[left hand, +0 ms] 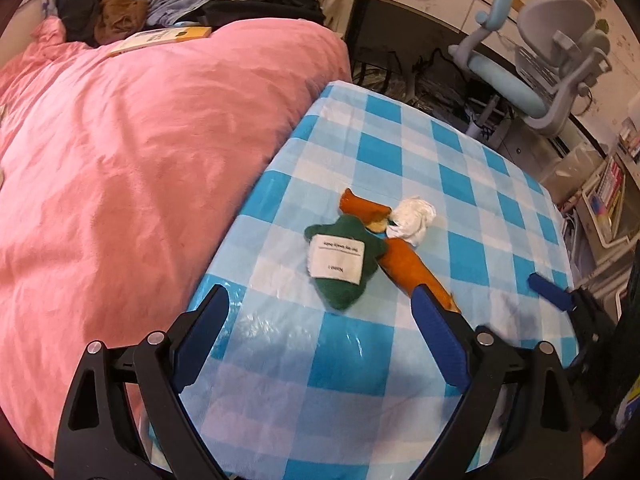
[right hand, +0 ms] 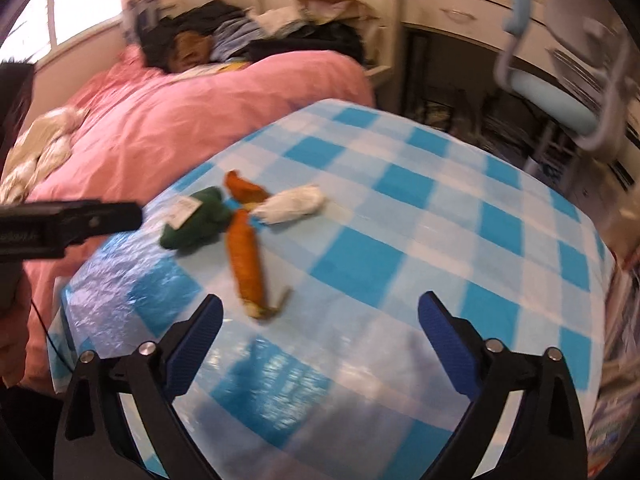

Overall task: Collect trash
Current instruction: 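Grasp the green plush toy with the left tool while the right tool grasps the orange stick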

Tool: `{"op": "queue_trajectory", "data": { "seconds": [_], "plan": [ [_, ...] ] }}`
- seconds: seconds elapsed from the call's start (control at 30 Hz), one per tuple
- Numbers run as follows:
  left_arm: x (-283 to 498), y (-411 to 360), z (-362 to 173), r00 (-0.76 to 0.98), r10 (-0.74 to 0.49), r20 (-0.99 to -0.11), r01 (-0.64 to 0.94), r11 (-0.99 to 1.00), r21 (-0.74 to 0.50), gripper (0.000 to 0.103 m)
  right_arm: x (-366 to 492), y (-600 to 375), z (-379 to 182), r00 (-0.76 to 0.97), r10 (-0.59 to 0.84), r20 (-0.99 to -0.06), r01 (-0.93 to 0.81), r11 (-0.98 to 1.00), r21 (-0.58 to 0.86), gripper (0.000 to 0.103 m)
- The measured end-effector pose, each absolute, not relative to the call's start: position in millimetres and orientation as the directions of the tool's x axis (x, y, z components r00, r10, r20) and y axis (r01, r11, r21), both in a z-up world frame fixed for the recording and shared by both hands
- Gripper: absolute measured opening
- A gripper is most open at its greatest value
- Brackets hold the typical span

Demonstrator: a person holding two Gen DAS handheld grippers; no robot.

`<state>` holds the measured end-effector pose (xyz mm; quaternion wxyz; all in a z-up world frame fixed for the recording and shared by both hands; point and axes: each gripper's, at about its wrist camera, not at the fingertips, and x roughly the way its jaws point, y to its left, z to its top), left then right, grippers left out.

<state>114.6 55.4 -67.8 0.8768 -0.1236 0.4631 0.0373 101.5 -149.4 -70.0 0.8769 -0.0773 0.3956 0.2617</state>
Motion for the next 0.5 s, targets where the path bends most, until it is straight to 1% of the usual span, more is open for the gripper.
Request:
{"op": "queue_trajectory", "data": {
  "seconds": [0.03, 0.07, 0.13, 0.2, 0.23, 0.3, 0.37, 0.4, 0.47, 0.5],
  "plan": [
    [116.9, 55.4, -69.4, 0.566, -0.051, -0.823, -0.179, 0.967, -0.183, 0.089, 102.9, -143.7, -71.5, 0.541, 0.403, -0.738, -0.533, 0.843, 0.069, 0.085],
    [120.0, 54.7, -71.5, 0.564, -0.053, -0.824, -0.176, 0.967, -0.182, 0.089, 104.0, -137.7, -73.2, 0.528, 0.410, -0.743, -0.547, 0.834, 0.071, 0.079],
    [125.1, 51.7, -73.8, 0.562, -0.051, -0.825, -0.170, 0.970, -0.176, 0.089, 107.3, -126.2, -77.0, 0.509, 0.421, -0.751, -0.565, 0.821, 0.077, 0.076],
    [129.8, 48.5, -75.2, 0.562, -0.048, -0.826, -0.164, 0.972, -0.168, 0.089, 110.7, -119.7, -81.0, 0.496, 0.428, -0.755, -0.573, 0.815, 0.086, 0.069],
    [132.1, 47.0, -75.7, 0.562, -0.045, -0.826, -0.162, 0.973, -0.163, 0.089, 114.1, -116.5, -83.6, 0.488, 0.434, -0.757, -0.575, 0.812, 0.095, 0.068],
    [135.4, 45.1, -76.2, 0.563, -0.036, -0.826, -0.161, 0.975, -0.152, 0.089, 116.6, -113.0, -87.7, 0.475, 0.444, -0.760, -0.576, 0.809, 0.112, 0.059],
    [140.2, 45.1, -78.1, 0.562, -0.025, -0.827, -0.164, 0.976, -0.142, 0.089, 121.9, -110.6, -91.3, 0.456, 0.458, -0.763, -0.573, 0.807, 0.143, 0.053],
    [141.5, 44.9, -78.8, 0.560, -0.023, -0.828, -0.166, 0.976, -0.139, 0.089, 122.0, -110.4, -92.1, 0.451, 0.461, -0.764, -0.572, 0.806, 0.149, 0.049],
    [146.7, 46.2, -82.3, 0.552, -0.015, -0.833, -0.173, 0.976, -0.132, 0.089, 122.9, -109.9, -93.2, 0.448, 0.466, -0.763, -0.572, 0.805, 0.156, 0.045],
    [149.0, 46.8, -83.8, 0.549, -0.012, -0.836, -0.176, 0.976, -0.130, 0.089, 122.2, -110.3, -92.5, 0.446, 0.470, -0.762, -0.576, 0.802, 0.158, 0.040]
  ]
}}
